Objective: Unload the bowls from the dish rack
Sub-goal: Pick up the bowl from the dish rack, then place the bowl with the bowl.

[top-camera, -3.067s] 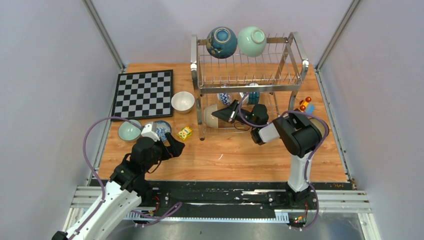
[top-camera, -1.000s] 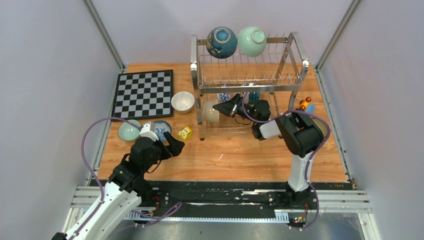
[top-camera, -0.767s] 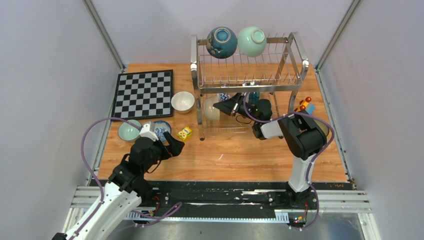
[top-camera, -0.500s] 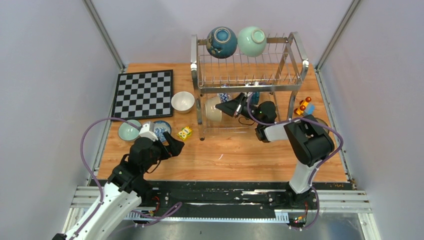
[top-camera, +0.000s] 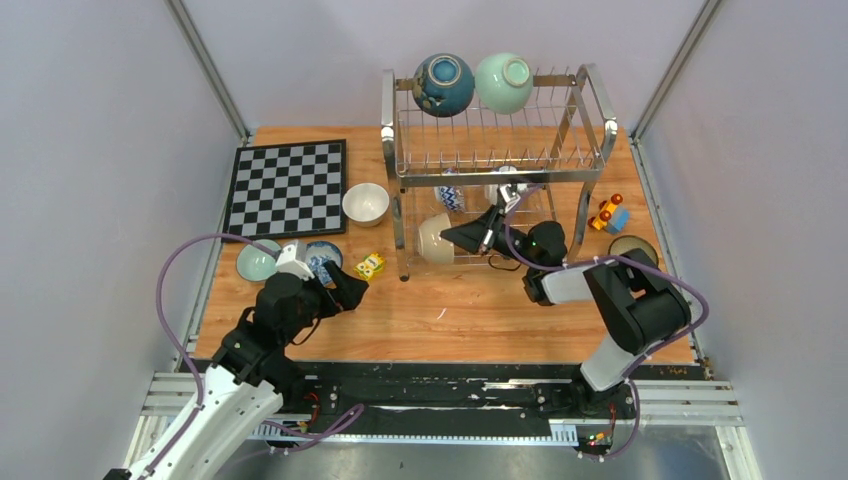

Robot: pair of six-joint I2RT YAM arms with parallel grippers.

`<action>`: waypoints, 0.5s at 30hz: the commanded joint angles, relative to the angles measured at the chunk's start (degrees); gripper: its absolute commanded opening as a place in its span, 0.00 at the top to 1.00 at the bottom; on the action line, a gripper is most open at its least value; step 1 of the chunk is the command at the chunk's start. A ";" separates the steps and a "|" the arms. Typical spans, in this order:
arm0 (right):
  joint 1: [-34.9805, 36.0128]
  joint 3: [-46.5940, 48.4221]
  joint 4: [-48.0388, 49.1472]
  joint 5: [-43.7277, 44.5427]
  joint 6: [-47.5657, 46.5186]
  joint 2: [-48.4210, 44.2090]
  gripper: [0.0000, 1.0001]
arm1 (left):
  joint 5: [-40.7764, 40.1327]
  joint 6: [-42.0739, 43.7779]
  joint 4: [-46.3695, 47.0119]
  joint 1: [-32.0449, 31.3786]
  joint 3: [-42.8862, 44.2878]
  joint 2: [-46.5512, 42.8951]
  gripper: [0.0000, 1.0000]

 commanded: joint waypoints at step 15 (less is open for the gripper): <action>3.00 -19.77 -39.19 -4.31 -30.36 -47.76 1.00 | -1.09 -3.06 -3.21 -0.46 10.31 2.18 0.00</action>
